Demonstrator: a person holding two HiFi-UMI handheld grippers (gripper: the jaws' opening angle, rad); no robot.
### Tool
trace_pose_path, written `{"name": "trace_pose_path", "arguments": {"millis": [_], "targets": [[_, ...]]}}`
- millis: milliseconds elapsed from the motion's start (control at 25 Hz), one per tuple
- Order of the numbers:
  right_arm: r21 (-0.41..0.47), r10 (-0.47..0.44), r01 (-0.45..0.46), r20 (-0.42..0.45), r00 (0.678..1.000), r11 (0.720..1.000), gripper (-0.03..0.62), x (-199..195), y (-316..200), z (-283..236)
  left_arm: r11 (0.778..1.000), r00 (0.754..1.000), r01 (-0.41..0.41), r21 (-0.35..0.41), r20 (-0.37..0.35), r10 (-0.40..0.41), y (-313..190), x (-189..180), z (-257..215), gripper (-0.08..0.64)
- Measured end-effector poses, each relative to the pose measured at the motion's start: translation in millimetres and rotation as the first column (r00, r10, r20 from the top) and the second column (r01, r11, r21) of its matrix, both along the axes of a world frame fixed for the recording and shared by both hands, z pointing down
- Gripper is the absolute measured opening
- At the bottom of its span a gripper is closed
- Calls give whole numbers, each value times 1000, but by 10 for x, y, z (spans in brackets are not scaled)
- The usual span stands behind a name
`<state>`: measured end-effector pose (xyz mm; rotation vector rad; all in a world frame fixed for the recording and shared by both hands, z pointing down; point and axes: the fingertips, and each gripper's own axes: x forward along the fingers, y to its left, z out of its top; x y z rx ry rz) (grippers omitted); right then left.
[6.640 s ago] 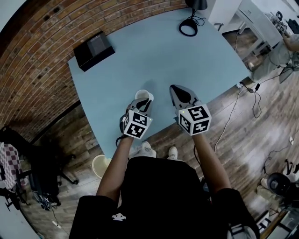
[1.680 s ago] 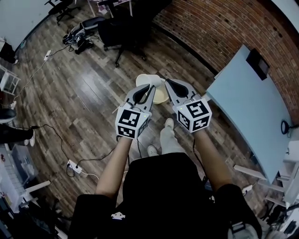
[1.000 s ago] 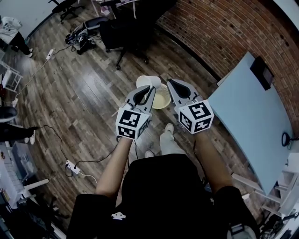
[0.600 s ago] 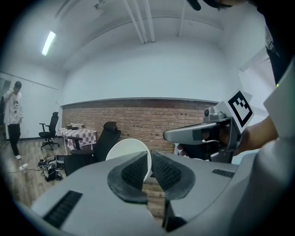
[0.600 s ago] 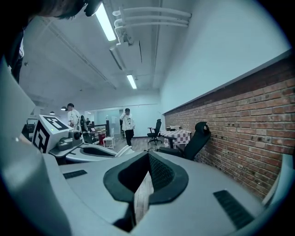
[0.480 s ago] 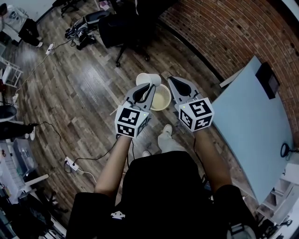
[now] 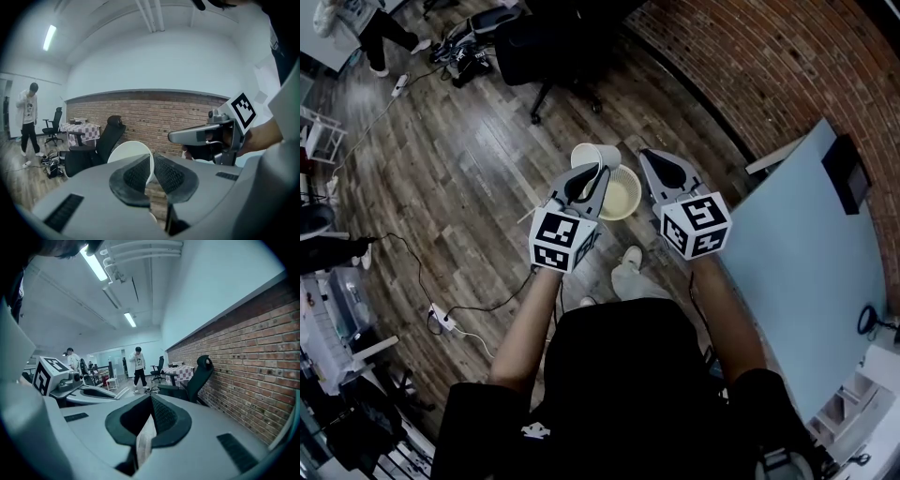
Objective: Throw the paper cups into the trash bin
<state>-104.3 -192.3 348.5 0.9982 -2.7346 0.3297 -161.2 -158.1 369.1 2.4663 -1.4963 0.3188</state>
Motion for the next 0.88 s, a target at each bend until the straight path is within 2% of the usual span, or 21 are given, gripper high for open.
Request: {"name": "trace_pose_path", "arguments": {"millis": [480,720,880], "targets": [[-77,-34,35,16,999,996,3,205,-487,347,997,998,57,-50,40,-55,-521,128,283,31],[-142,-37,39,16,999,989,3,132,-567,624,989,998,61,-132,40,-56,-543,34,655,31],[-168,-17,18,11,1000,986,3,53,-629,787,983,999,28,-182,42,-20,-581,-45,944,31]]}}
